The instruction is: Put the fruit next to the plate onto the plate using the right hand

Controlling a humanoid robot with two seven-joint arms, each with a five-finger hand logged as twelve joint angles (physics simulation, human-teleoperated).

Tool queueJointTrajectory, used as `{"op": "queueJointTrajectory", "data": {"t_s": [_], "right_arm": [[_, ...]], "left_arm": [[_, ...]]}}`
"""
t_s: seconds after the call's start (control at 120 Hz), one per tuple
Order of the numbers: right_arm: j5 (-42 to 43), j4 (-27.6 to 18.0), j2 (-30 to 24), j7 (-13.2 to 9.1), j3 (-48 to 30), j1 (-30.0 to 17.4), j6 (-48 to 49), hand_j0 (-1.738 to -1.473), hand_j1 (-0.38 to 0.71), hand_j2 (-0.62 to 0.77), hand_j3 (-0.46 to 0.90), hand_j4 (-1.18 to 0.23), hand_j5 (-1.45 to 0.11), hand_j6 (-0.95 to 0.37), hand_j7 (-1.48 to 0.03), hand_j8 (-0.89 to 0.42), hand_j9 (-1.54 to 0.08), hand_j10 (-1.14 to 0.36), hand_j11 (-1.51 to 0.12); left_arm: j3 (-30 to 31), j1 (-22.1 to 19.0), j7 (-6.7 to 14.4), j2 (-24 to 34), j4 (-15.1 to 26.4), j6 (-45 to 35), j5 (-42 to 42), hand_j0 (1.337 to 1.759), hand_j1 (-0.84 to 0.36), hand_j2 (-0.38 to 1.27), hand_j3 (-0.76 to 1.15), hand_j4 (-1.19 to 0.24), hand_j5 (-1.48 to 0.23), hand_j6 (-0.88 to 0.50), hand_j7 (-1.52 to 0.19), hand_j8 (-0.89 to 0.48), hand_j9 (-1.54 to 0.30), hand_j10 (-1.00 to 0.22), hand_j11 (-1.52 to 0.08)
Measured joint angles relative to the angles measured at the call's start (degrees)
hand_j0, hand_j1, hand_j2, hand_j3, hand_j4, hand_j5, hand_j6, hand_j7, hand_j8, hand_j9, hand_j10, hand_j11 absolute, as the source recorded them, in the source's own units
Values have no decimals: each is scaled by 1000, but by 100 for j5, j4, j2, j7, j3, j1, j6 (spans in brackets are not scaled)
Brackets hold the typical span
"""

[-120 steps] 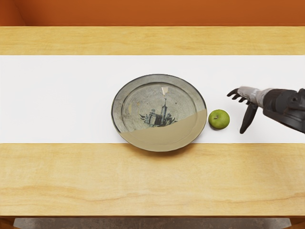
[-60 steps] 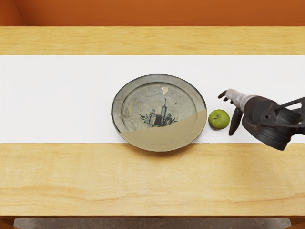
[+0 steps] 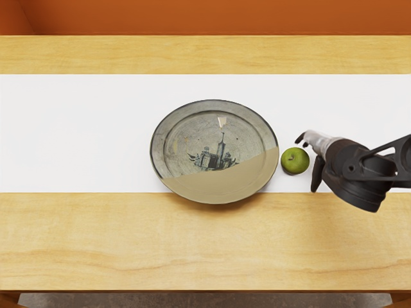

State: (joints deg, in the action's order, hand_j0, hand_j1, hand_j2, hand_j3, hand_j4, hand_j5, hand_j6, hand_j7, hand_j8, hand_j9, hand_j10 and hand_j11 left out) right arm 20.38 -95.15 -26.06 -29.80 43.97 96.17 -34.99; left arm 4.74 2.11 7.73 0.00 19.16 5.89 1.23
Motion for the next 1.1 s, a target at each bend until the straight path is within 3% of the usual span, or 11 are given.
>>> {"op": "queueJointTrajectory", "data": {"t_s": [0.933, 1.1], "right_arm": [[-29, 536, 350, -12, -261, -202, -1, -1658, -71, -46, 0, -232, -301, -233, -301, -233, -301, -232, -301], [-34, 609, 525, -179, -224, -204, -1, -1658, -74, -45, 0, -231, -299, -231, -299, -231, -299, -231, -299]], "left_arm": [[0, 0, 0, 0, 0, 0, 0, 1658, 349, 0, 0, 0, 0, 0, 0, 0, 0, 0, 0], [0, 0, 0, 0, 0, 0, 0, 1658, 349, 0, 0, 0, 0, 0, 0, 0, 0, 0, 0]]}}
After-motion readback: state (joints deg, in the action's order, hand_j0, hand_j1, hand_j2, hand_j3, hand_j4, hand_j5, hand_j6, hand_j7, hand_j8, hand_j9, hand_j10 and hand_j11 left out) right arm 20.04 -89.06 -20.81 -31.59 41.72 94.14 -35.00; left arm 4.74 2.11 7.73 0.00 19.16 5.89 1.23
